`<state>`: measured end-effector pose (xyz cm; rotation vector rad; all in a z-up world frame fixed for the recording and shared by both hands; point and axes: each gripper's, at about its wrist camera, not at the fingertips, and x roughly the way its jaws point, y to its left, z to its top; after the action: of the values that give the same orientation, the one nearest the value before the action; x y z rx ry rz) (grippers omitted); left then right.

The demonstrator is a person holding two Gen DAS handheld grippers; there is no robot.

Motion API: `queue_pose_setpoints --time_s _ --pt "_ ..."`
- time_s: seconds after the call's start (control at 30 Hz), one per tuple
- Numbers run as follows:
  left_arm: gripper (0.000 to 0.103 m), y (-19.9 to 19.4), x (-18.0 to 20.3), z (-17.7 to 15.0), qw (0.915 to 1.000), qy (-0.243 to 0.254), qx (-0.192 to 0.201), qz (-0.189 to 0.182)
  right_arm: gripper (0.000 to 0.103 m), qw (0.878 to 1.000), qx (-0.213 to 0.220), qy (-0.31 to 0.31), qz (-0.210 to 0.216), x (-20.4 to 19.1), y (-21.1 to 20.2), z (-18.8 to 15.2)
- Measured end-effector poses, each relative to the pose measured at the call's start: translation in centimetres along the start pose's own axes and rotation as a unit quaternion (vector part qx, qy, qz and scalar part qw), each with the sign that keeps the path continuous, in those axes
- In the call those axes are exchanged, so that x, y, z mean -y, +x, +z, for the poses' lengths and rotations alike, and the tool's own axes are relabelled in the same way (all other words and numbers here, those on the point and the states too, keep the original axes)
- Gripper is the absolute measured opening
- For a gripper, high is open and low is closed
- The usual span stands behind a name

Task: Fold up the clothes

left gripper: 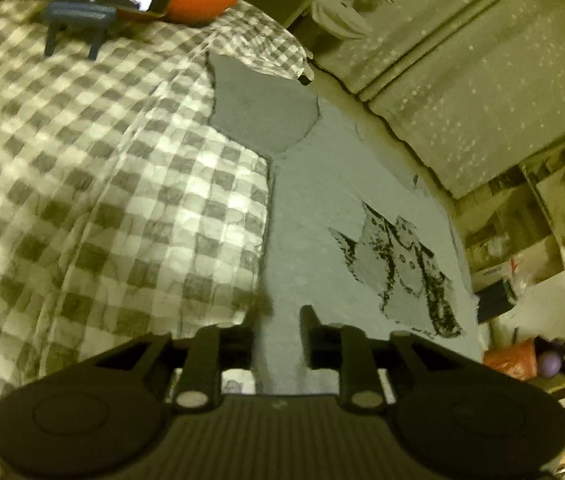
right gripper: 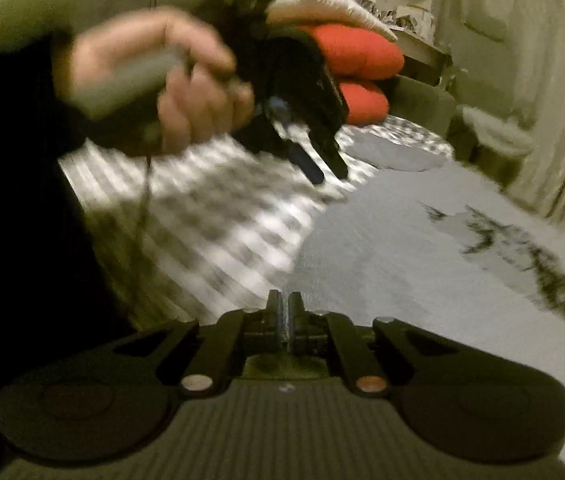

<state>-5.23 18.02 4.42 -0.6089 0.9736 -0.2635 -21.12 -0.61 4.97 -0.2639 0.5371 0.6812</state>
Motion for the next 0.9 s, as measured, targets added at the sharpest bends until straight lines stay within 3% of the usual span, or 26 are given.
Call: queue_pose_setpoints --time_s 0.1,0.27,0.37,0.47,0.83,0.9 --pt "0.026 -0.3 -0.3 -0.2 1.0 -0.004 0.001 0.001 0.004 0.997 -0.002 0.056 0.046 0.4 -0.1 0.4" --pt "0.026 0.0 -0.4 -0.5 0.9999 0.005 -0.005 0.012 0.004 0.984 -0.029 0.157 0.078 1.4 1.6 0.2" --pt "0.025 0.0 -0.3 -0.5 0.9999 0.008 -0.008 0.008 0.004 0.967 -0.029 0.224 0.115 2.6 1.9 -0.1" --pt "0.025 0.1 -0.2 -0.4 0.9998 0.014 -0.003 0.014 0.005 0.964 -0.019 0.228 0.134 1.7 1.6 0.4" --pt "0.024 0.7 0.4 -0.5 0.9976 0.045 0.0 0.053 0.006 0.962 -0.04 0.232 0.141 0.4 3.5 0.4" --pt "0.024 0.6 0.4 -0.6 0.9973 0.049 0.004 0.054 0.006 0.962 -0.021 0.23 0.147 0.3 2.8 0.9"
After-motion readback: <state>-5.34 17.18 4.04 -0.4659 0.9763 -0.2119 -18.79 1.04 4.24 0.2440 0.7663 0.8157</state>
